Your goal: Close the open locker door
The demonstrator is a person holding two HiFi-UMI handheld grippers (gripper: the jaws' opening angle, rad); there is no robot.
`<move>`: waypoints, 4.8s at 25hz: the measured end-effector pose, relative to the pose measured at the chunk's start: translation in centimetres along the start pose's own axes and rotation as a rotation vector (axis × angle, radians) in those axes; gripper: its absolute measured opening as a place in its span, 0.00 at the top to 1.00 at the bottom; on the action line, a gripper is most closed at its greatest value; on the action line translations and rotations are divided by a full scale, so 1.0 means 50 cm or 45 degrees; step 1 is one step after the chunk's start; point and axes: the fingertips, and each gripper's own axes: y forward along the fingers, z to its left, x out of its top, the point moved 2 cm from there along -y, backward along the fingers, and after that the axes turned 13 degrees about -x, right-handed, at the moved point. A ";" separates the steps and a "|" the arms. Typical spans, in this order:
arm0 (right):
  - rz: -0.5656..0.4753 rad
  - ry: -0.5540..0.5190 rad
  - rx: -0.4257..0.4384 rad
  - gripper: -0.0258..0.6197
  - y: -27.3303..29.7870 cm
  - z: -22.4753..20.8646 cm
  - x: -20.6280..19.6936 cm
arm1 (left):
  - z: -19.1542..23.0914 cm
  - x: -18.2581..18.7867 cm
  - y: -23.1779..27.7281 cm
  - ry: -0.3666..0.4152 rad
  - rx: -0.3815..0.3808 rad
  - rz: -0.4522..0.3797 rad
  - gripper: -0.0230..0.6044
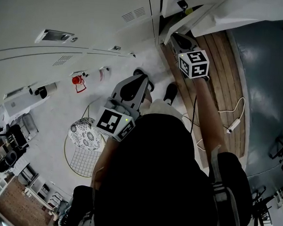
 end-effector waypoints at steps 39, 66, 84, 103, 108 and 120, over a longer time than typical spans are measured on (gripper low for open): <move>-0.010 -0.132 -0.008 0.96 0.123 0.021 0.063 | 0.046 0.009 -0.016 -0.010 0.028 0.000 0.94; -0.014 -0.142 -0.009 0.96 0.122 0.016 0.067 | 0.041 0.012 -0.017 -0.004 0.043 -0.004 0.94; -0.076 -0.155 -0.022 0.96 -0.038 -0.042 0.073 | -0.074 -0.009 0.024 0.027 0.013 -0.034 0.94; -0.159 -0.157 0.016 0.96 -0.253 -0.065 0.059 | -0.221 -0.037 0.074 0.062 -0.008 -0.078 0.94; -0.179 -0.139 0.023 0.96 -0.299 -0.064 0.052 | -0.241 -0.047 0.062 0.063 0.021 -0.091 0.94; -0.210 -0.086 -0.027 0.96 -0.377 -0.024 0.044 | -0.243 -0.047 0.032 0.063 -0.034 -0.100 0.94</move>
